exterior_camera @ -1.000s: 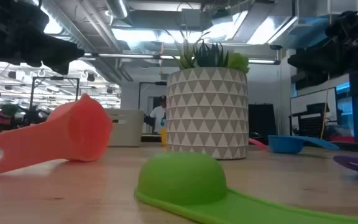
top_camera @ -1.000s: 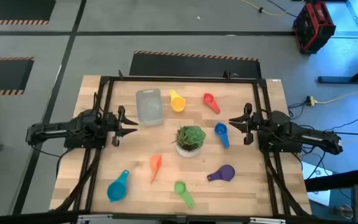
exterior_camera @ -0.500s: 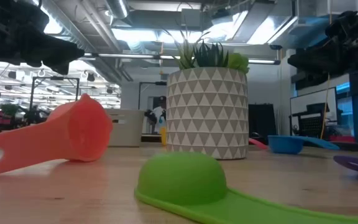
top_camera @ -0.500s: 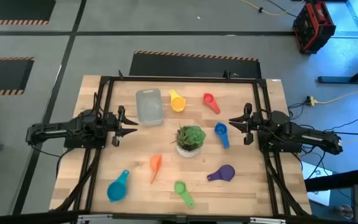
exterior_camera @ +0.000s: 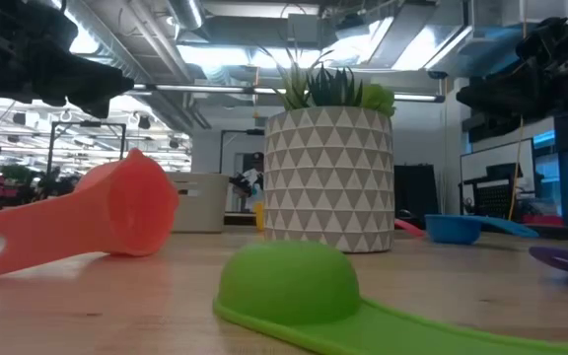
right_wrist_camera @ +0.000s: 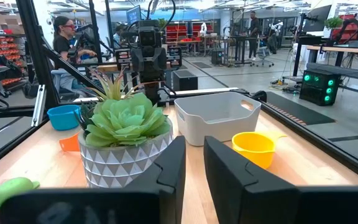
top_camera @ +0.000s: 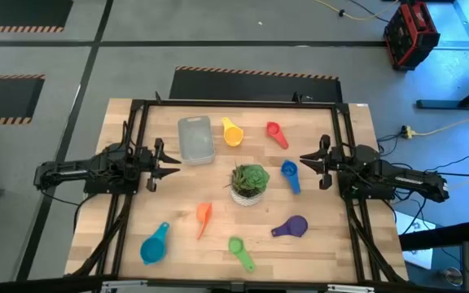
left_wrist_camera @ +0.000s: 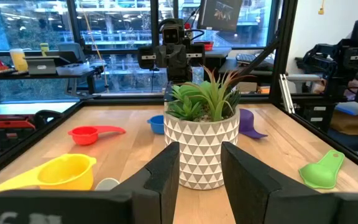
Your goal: Nest measuring cups in basket
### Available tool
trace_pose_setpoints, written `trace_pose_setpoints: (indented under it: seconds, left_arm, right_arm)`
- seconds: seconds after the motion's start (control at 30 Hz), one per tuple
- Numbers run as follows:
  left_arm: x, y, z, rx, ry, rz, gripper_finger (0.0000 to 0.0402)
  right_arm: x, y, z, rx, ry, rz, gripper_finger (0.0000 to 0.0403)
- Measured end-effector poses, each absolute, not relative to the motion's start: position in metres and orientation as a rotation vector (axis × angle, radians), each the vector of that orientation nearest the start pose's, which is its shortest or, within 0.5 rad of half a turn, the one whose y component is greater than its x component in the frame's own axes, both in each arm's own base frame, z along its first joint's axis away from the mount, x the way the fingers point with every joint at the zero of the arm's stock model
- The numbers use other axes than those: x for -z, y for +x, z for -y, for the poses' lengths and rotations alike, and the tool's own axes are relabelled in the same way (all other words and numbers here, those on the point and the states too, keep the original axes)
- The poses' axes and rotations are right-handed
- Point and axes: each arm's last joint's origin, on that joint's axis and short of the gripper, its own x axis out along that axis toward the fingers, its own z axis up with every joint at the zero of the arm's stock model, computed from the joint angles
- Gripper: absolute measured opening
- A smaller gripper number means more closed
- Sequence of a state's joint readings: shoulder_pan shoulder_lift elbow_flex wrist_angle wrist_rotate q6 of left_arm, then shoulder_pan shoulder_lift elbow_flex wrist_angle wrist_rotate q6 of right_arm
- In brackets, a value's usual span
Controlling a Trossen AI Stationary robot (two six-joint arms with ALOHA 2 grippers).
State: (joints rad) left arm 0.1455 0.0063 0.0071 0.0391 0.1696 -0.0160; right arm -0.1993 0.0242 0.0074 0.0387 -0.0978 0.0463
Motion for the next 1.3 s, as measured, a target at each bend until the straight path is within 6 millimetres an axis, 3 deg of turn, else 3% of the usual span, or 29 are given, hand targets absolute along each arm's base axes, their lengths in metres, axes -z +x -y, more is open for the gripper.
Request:
trace_pose_setpoints:
  seconds: [1.3]
  left_arm:
    - [-0.1713,0.0967,-0.0097,0.007,-0.012,0.061,0.0113]
  right_arm:
    - [-0.1679,0.0972,0.0168,0.101,0.041,0.024,0.0064]
